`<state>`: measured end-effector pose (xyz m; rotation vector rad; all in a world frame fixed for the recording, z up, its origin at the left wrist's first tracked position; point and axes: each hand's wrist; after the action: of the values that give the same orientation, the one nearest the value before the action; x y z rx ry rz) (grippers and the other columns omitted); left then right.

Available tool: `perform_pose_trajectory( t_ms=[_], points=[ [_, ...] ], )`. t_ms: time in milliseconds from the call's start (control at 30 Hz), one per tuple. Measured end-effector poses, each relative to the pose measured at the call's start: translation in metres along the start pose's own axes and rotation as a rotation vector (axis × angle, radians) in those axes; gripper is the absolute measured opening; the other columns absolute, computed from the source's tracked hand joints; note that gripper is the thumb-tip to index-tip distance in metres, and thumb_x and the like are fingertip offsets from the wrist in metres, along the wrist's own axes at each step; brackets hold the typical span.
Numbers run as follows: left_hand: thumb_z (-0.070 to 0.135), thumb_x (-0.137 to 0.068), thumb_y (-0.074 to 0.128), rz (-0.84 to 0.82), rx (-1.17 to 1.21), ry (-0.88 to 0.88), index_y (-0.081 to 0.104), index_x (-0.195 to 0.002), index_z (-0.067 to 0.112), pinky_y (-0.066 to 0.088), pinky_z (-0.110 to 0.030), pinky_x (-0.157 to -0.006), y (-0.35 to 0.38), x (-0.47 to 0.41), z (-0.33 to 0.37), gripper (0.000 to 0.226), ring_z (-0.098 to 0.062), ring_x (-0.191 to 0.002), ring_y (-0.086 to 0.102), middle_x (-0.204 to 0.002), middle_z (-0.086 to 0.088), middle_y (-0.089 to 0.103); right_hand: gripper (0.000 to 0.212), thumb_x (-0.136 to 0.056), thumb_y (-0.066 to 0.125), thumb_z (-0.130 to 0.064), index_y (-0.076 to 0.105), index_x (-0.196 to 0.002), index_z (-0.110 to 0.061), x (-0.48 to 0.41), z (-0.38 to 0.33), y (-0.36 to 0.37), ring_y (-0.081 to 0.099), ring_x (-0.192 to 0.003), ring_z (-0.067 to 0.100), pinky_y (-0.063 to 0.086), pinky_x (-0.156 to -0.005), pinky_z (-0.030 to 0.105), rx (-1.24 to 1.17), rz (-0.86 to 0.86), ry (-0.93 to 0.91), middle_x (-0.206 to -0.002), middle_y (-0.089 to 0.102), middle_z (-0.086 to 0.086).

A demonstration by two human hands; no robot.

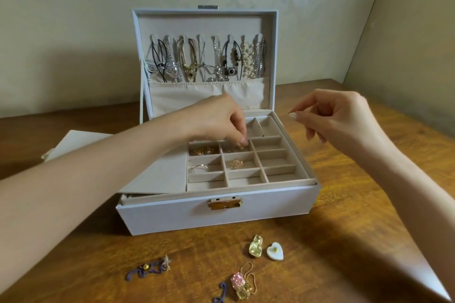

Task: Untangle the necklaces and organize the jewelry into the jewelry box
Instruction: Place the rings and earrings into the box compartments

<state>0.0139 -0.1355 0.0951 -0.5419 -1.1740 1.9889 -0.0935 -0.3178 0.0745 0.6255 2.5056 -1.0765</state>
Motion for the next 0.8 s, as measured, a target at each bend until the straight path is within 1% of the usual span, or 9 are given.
perform_pose_trajectory(
  t_ms=[67,133,267,433,500,533,633,733,800],
  points=[
    [0.017,-0.077,0.075,0.004,-0.012,-0.010,0.068,-0.067,0.024,0.032,-0.007,-0.047,0.002,-0.002,0.000,0.014,0.007,-0.047,0.049,-0.047,0.020,0.054,0.007,-0.084,0.069,-0.018,0.069,-0.078,-0.019,0.000,-0.001,0.001,0.047,-0.038,0.004,0.039,-0.043,0.011,0.007,-0.003,-0.012,-0.050,0.062,-0.001],
    [0.017,-0.076,0.076,0.021,-0.048,-0.020,0.065,-0.064,0.029,0.032,-0.010,-0.048,0.005,-0.003,-0.001,0.020,0.009,-0.045,0.048,-0.042,0.021,0.049,0.008,-0.084,0.069,-0.019,0.068,-0.076,-0.020,0.000,-0.002,0.001,0.046,-0.038,0.005,0.040,-0.044,0.012,0.009,-0.005,-0.020,-0.050,0.062,-0.001],
    [0.019,-0.075,0.077,0.064,-0.133,-0.017,0.062,-0.061,0.030,0.036,-0.020,-0.054,0.010,-0.005,-0.001,0.023,0.001,-0.055,0.045,-0.055,0.019,0.050,0.007,-0.084,0.069,-0.020,0.068,-0.076,-0.020,0.001,-0.004,0.000,0.047,-0.038,0.004,0.040,-0.045,0.011,0.011,-0.010,-0.035,-0.049,0.062,-0.002],
    [0.022,-0.071,0.080,0.112,-0.134,-0.006,0.058,-0.057,0.027,0.040,-0.024,-0.060,0.012,-0.005,-0.004,0.026,0.000,-0.057,0.046,-0.059,0.015,0.053,0.006,-0.084,0.069,-0.019,0.068,-0.078,-0.018,0.002,-0.006,0.000,0.047,-0.037,0.004,0.037,-0.044,0.008,0.016,-0.014,-0.048,-0.048,0.061,-0.004],
    [0.022,-0.071,0.080,0.105,-0.072,0.000,0.061,-0.059,0.027,0.042,-0.020,-0.060,0.008,-0.003,-0.005,0.023,0.001,-0.055,0.048,-0.060,0.015,0.056,0.006,-0.084,0.069,-0.019,0.069,-0.079,-0.019,0.002,-0.007,0.000,0.048,-0.038,0.004,0.038,-0.044,0.009,0.019,-0.014,-0.053,-0.049,0.061,-0.003],
    [0.022,-0.071,0.079,0.112,-0.042,0.003,0.063,-0.061,0.027,0.043,-0.015,-0.059,0.004,-0.002,-0.005,0.020,0.003,-0.054,0.050,-0.061,0.015,0.058,0.005,-0.084,0.068,-0.020,0.069,-0.079,-0.019,0.003,-0.007,-0.001,0.048,-0.038,0.004,0.038,-0.044,0.009,0.016,-0.012,-0.054,-0.049,0.061,-0.003],
    [0.024,-0.073,0.076,0.198,0.013,0.007,0.066,-0.066,0.024,0.044,-0.013,-0.060,-0.013,0.006,-0.003,0.012,0.000,-0.059,0.054,-0.066,0.011,0.064,0.004,-0.085,0.068,-0.019,0.069,-0.082,-0.017,0.001,-0.007,-0.005,0.048,-0.039,0.004,0.038,-0.044,0.008,0.014,0.004,-0.049,-0.051,0.061,-0.004],
    [0.023,-0.072,0.076,0.275,0.055,0.043,0.066,-0.064,0.024,0.038,-0.004,-0.053,-0.028,0.020,-0.002,0.013,0.009,-0.055,0.052,-0.057,0.018,0.062,0.004,-0.085,0.068,-0.019,0.069,-0.082,-0.018,0.001,-0.006,-0.008,0.049,-0.039,0.005,0.039,-0.044,0.009,0.028,0.013,-0.050,-0.051,0.061,-0.004],
    [0.024,-0.071,0.077,0.281,0.055,0.048,0.068,-0.063,0.025,0.036,-0.006,-0.051,-0.028,0.031,-0.003,0.012,0.007,-0.052,0.049,-0.057,0.016,0.062,0.004,-0.085,0.068,-0.018,0.069,-0.081,-0.018,0.001,-0.007,-0.009,0.048,-0.039,0.005,0.040,-0.045,0.010,0.025,0.012,-0.045,-0.050,0.062,-0.003]
  ],
)
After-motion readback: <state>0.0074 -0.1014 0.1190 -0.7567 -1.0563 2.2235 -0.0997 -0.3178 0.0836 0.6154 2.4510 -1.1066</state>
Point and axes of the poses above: each hand's wrist, its own x-axis away from the middle knuckle, its own y-axis out of the palm, z = x × y
